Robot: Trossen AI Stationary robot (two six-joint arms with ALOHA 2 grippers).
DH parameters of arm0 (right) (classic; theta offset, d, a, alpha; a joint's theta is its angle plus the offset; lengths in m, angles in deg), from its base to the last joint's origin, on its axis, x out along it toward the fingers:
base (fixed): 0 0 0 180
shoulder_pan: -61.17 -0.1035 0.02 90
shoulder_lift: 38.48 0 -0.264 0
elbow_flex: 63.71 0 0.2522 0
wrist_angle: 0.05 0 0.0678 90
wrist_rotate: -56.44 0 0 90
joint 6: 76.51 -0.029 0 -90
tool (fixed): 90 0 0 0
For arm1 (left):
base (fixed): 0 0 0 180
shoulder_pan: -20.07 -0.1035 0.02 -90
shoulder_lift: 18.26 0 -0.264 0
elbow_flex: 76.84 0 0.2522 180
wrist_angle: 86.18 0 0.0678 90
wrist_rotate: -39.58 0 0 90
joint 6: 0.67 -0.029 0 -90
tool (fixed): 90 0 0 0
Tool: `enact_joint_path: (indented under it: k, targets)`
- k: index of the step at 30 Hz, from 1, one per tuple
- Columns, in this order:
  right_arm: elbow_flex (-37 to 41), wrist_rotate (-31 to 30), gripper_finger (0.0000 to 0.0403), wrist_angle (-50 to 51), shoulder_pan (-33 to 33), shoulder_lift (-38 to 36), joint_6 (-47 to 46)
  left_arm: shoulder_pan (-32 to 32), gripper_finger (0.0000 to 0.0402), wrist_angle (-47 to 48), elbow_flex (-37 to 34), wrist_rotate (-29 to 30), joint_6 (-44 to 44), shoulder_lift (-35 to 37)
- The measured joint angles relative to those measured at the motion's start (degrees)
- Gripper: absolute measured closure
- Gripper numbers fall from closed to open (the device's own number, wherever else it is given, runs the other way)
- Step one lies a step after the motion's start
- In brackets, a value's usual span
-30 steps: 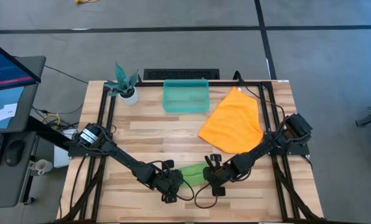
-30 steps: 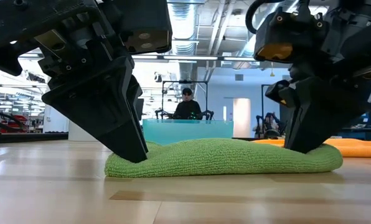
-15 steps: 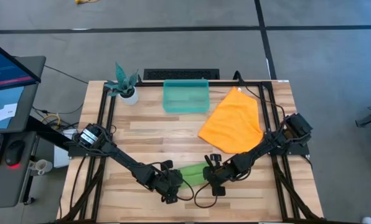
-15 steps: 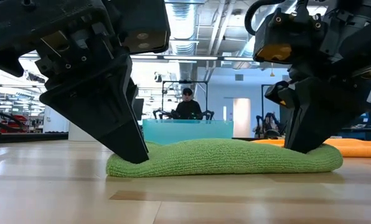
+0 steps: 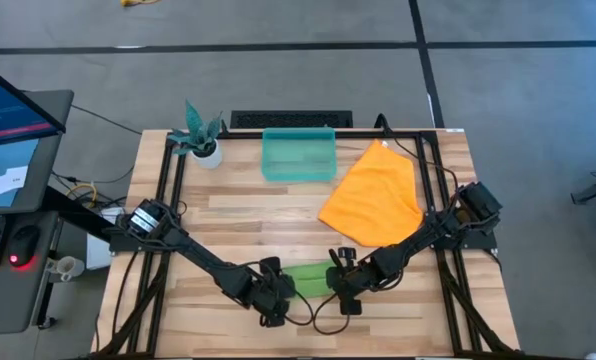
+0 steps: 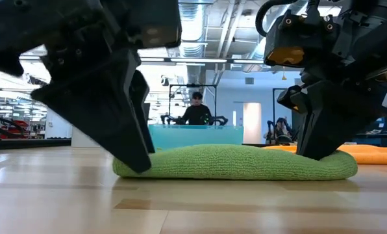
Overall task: Roll microfiber towels into tight, uniform cylinder then place into a basket
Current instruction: Roll the green towel
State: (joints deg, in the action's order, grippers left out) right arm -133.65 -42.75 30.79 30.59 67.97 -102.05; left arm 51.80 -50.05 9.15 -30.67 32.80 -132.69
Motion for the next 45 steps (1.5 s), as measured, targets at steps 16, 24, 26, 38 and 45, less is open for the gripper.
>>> enact_joint_path:
  k: [16,24,26,38,45]
  targets:
    - [0.0,0.19,0.039,-0.02,0.0,0.0,-0.04,5.55,0.015,3.45,5.5,12.28,-7.85,-1.41]
    - [-0.43,0.51,0.0386,0.45,0.51,0.08,-0.09,4.01,0.015,3.23,4.44,11.34,-7.2,-4.83]
    - [-0.48,0.61,0.0388,0.59,0.7,0.09,-0.23,3.79,0.015,3.32,4.45,9.77,-6.14,-4.81]
    - [-0.55,1.81,0.0372,0.55,0.69,0.09,-1.51,1.55,0.02,8.03,4.6,6.25,-0.7,-4.64]
    - [-0.59,3.29,0.0363,0.5,0.74,0.09,-1.52,-0.04,0.0302,8.89,4.52,2.96,-1.9,-4.5]
